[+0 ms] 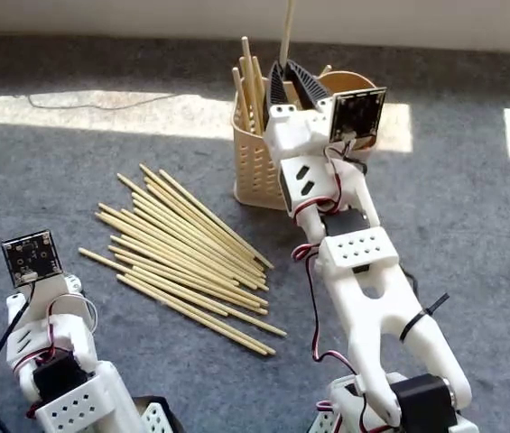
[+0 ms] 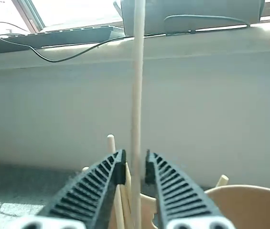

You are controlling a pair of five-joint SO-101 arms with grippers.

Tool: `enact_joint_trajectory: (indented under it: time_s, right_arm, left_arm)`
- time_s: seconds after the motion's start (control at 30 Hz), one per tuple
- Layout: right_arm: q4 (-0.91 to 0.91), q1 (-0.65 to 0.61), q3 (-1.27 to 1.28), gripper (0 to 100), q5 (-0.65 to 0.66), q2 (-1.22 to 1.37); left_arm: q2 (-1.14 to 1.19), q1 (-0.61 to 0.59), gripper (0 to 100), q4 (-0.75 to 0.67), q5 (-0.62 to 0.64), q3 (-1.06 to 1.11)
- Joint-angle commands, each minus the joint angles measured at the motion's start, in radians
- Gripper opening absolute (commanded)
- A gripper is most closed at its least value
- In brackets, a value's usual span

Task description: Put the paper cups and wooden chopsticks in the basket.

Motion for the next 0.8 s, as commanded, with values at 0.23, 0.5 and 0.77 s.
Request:
enact_joint_trajectory:
  time_s: [0.23, 0.5, 0.77]
  right_arm:
    - [-0.019, -0.031, 0.073, 17.3, -0.002, -0.199]
    - [0.237, -0.134, 0.173, 4.6, 0.123, -0.489]
    - [0.509, -0.183, 0.298, 3.0, 0.12, -0.742]
  left_arm:
    - [-0.008, -0.007, 7, -0.021, -0.003, 0.004]
    - [-0.008, -0.007, 7, -0.021, -0.003, 0.005]
    - [-0.008, -0.007, 7, -0.021, -0.003, 0.005]
